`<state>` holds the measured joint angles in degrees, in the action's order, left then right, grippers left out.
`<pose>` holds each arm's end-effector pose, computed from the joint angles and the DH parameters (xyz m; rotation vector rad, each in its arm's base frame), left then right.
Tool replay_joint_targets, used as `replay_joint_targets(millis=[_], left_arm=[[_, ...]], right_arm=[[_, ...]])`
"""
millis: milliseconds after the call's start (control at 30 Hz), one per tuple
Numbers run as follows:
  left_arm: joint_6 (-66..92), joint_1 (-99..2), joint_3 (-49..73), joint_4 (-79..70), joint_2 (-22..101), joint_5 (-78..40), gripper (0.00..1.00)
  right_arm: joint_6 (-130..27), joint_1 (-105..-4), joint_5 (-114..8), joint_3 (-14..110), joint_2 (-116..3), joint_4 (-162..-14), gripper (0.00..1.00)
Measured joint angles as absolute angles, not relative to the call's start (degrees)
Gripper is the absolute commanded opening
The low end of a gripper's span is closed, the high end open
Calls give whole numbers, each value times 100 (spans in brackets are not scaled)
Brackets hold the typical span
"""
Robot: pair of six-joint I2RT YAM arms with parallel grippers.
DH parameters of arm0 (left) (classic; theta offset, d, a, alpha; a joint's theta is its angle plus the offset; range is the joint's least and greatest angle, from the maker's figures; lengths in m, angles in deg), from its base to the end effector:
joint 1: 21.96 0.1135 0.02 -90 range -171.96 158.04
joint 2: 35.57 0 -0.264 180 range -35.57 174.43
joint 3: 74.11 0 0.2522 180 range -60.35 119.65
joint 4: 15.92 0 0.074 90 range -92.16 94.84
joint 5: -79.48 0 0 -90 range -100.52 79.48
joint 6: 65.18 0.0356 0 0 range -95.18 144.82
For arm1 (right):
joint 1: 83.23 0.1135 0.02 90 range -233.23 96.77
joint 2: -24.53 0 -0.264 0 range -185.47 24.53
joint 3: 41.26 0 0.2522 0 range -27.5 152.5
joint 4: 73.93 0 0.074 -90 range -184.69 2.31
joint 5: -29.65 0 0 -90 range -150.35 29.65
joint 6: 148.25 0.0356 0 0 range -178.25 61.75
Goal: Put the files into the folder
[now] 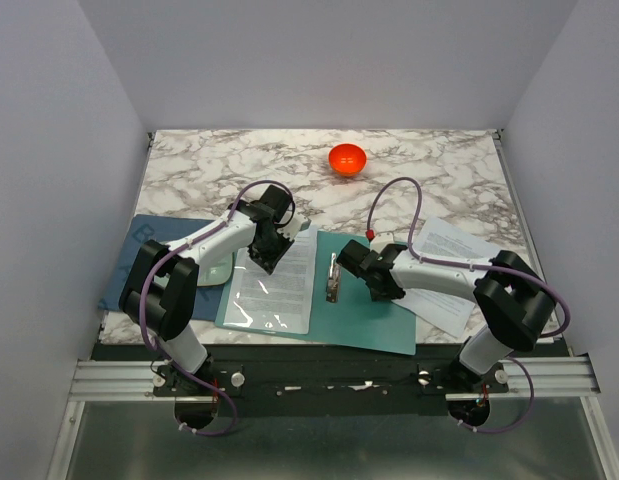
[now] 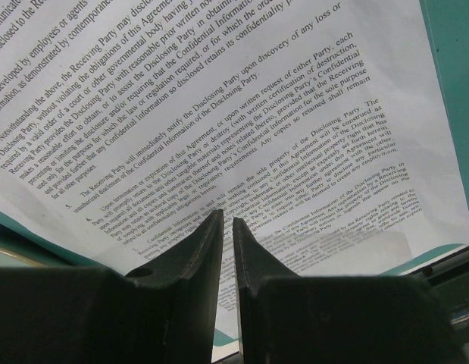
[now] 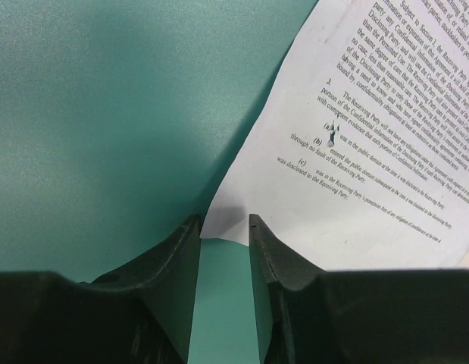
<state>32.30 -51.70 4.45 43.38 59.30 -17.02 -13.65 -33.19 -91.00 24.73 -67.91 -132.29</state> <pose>0.2686 -0.1581 0.1998 0.9478 2.7494 -0.2329 0.1851 0.1926 0.1607 -0.0932 2.6580 -0.4054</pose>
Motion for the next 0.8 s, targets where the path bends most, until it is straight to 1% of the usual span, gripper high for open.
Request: replay_joint_targets(millis=[67, 267, 300, 500, 800], left_arm=[[3230, -5170, 445, 4338, 5930, -1704, 24], [3230, -5170, 423, 4334, 5930, -1713, 24], [3230, -5170, 410, 4334, 5930, -1715, 24], [3233, -5170, 366, 4336, 5930, -1720, 24], [3233, -5170, 366, 4338, 5930, -1717, 24]], right_arm=[[-1376, -3319, -9107, 2480, -6811, -13209, 35], [-1429, -3319, -9113, 2502, -6872, -13096, 20], [-1433, -3319, -9111, 2502, -6874, -13069, 15], [-1451, -3319, -9089, 2499, -6874, -12910, 1], [-1529, -3319, -8838, 2397, -6743, -12669, 1]])
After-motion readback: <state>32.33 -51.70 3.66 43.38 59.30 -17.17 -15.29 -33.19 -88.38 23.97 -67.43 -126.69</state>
